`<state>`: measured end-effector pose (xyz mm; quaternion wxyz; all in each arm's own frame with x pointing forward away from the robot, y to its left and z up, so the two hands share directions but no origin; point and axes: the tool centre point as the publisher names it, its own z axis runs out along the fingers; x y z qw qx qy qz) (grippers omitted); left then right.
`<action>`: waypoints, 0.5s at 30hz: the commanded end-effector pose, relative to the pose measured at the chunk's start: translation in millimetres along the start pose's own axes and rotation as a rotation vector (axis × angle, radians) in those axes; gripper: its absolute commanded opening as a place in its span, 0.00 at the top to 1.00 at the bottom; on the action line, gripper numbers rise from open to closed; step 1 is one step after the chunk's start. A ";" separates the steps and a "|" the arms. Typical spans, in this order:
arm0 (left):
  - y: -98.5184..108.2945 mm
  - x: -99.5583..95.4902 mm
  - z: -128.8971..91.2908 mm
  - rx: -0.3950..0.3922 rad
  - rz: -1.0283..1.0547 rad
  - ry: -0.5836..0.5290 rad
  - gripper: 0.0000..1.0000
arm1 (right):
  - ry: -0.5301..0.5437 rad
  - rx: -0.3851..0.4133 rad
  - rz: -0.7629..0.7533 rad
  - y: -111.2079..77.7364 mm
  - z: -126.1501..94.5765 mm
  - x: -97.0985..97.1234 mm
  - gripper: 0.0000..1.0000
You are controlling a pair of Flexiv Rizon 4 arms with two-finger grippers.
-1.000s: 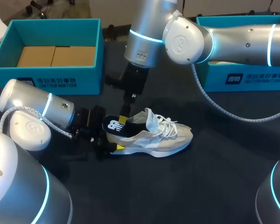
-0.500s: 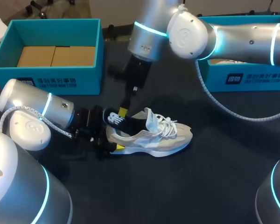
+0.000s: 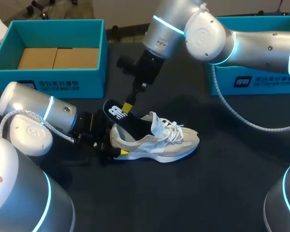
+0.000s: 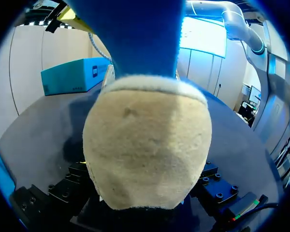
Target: Take the shoe out of the shoebox, open the shoe tongue, remove and reinsert the insole, then place the shoe into the shoebox
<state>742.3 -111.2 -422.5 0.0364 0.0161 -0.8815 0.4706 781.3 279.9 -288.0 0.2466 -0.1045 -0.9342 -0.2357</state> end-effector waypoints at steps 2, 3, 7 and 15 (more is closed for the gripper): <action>0.1 0.3 0.8 -0.004 -0.001 0.000 1.00 | 0.001 0.008 -0.009 5.9 -0.6 -0.6 1.00; 0.1 0.3 0.8 -0.004 -0.001 0.000 1.00 | 0.000 0.007 -0.011 6.9 -1.1 -0.6 1.00; 0.1 0.3 0.8 -0.004 -0.001 0.000 1.00 | -0.005 -0.001 -0.020 9.5 -0.5 -0.3 1.00; 0.1 0.3 0.8 -0.004 -0.001 0.000 1.00 | -0.024 -0.025 0.004 6.1 3.1 -1.2 0.20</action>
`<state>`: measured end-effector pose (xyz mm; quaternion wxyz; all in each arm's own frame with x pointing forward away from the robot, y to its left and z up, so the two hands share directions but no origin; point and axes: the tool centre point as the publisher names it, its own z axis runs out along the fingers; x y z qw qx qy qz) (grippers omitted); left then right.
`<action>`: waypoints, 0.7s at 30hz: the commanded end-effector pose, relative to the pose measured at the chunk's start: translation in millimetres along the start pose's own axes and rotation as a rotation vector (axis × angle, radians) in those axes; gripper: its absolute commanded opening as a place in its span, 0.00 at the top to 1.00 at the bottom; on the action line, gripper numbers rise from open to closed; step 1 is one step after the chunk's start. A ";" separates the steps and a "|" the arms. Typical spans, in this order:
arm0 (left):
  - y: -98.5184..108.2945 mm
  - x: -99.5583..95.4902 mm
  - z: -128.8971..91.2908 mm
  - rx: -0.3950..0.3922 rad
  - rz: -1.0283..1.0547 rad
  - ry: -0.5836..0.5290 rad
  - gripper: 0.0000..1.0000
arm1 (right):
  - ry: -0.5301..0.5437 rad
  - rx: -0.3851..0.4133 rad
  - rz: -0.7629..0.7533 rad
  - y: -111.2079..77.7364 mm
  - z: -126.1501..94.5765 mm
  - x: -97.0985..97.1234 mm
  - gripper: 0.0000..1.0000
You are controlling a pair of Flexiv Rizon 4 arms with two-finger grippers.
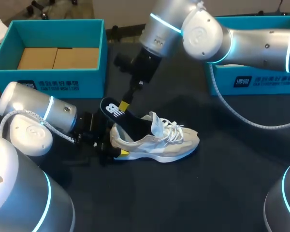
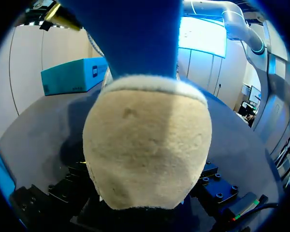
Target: Take the shoe out of the shoebox, open the shoe tongue, remove and reinsert the insole, then place the shoe into the shoebox
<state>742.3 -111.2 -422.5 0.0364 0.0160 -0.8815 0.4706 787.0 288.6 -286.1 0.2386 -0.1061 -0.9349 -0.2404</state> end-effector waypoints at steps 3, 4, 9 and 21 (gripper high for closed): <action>0.1 0.3 0.8 -0.004 -0.001 0.000 1.00 | -0.011 -0.021 0.018 -7.7 1.6 2.9 0.05; 0.1 0.3 0.8 -0.004 -0.001 0.000 1.00 | -0.011 -0.031 0.021 -8.9 0.9 3.2 0.01; 0.1 0.3 0.8 -0.004 -0.001 0.000 1.00 | -0.006 -0.049 0.040 -13.7 -1.7 2.7 0.00; 0.1 0.3 0.8 -0.004 -0.001 0.000 1.00 | 0.055 -0.102 0.114 -25.4 2.8 8.0 0.00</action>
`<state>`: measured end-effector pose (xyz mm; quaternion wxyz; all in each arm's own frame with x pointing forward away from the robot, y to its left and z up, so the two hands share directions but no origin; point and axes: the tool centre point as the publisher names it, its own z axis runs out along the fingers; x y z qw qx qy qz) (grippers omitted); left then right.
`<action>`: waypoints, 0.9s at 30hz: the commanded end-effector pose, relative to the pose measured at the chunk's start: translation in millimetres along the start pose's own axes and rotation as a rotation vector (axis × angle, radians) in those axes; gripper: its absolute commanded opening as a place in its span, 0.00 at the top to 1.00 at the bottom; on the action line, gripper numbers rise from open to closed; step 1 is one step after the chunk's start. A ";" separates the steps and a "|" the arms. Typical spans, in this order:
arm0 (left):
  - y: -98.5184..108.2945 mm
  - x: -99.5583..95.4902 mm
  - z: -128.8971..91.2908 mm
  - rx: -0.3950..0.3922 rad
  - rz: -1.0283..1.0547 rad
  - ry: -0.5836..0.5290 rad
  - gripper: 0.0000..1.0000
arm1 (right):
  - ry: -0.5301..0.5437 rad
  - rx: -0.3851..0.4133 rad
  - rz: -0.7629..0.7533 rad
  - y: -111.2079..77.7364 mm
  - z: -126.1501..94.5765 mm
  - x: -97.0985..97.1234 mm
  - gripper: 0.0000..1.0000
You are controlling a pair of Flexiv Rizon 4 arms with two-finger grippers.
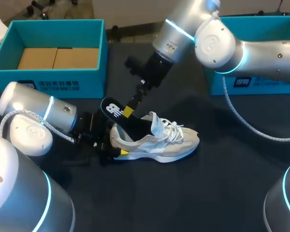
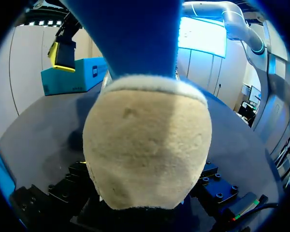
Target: Take the shoe out of the shoebox, open the shoe tongue, remove and reinsert the insole, then place the shoe into the shoebox
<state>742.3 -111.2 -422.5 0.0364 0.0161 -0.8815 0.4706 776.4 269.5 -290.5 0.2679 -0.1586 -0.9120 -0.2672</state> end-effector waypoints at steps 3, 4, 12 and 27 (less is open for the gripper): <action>0.0 0.3 0.8 -0.004 -0.001 0.000 1.00 | 0.020 -0.061 0.031 -6.7 7.7 3.7 0.03; 0.0 0.3 0.8 -0.004 -0.001 0.000 1.00 | 0.020 -0.060 0.036 -8.6 9.4 3.7 0.04; 0.0 0.3 0.8 -0.004 -0.001 0.000 1.00 | 0.031 -0.131 0.043 -8.9 18.6 6.6 0.17; 0.0 0.3 0.8 -0.004 -0.001 0.000 1.00 | 0.050 -0.178 0.000 -0.6 29.6 10.1 0.45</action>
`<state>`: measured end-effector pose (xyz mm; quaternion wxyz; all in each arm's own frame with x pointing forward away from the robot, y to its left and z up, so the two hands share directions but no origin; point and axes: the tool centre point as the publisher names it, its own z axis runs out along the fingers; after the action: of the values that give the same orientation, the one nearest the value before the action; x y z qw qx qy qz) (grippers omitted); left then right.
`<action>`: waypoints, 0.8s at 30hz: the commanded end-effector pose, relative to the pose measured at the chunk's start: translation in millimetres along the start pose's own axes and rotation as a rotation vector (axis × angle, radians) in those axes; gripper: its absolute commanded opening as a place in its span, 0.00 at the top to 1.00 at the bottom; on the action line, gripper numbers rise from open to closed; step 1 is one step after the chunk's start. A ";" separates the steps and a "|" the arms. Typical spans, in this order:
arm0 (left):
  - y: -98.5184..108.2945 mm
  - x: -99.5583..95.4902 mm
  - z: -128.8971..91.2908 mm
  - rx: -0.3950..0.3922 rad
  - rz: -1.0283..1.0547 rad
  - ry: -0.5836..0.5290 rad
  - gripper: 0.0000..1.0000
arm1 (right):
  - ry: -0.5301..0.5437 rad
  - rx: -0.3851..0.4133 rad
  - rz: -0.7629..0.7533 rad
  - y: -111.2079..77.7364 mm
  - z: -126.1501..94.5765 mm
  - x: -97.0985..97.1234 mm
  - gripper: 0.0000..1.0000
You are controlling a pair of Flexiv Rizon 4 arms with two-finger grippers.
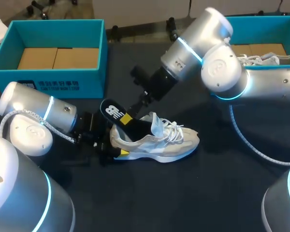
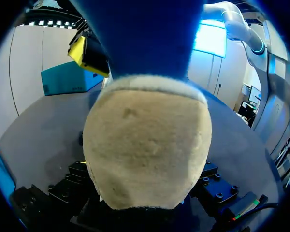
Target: Take the shoe out of the shoebox, open the shoe tongue, remove and reinsert the insole, then place the shoe into the shoebox
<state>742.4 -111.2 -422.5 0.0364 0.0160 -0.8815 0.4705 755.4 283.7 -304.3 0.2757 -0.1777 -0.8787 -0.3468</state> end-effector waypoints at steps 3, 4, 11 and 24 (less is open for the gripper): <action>0.0 0.3 0.8 -0.004 -0.001 0.000 1.00 | 0.005 -0.014 -0.015 4.0 4.3 -1.5 0.47; 0.0 0.3 0.8 -0.004 -0.001 0.000 1.00 | 0.006 -0.014 -0.016 4.4 4.5 -1.8 0.47; 0.0 0.3 0.8 -0.004 -0.001 0.000 1.00 | 0.009 -0.018 -0.024 4.5 5.5 -5.9 0.53; 0.0 0.3 0.8 -0.004 -0.001 0.000 1.00 | 0.057 -0.013 -0.064 8.7 7.9 -14.0 0.51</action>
<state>742.3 -111.2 -422.5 0.0364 0.0160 -0.8815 0.4706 762.9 289.3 -309.4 0.2813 -0.1466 -0.8746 -0.3667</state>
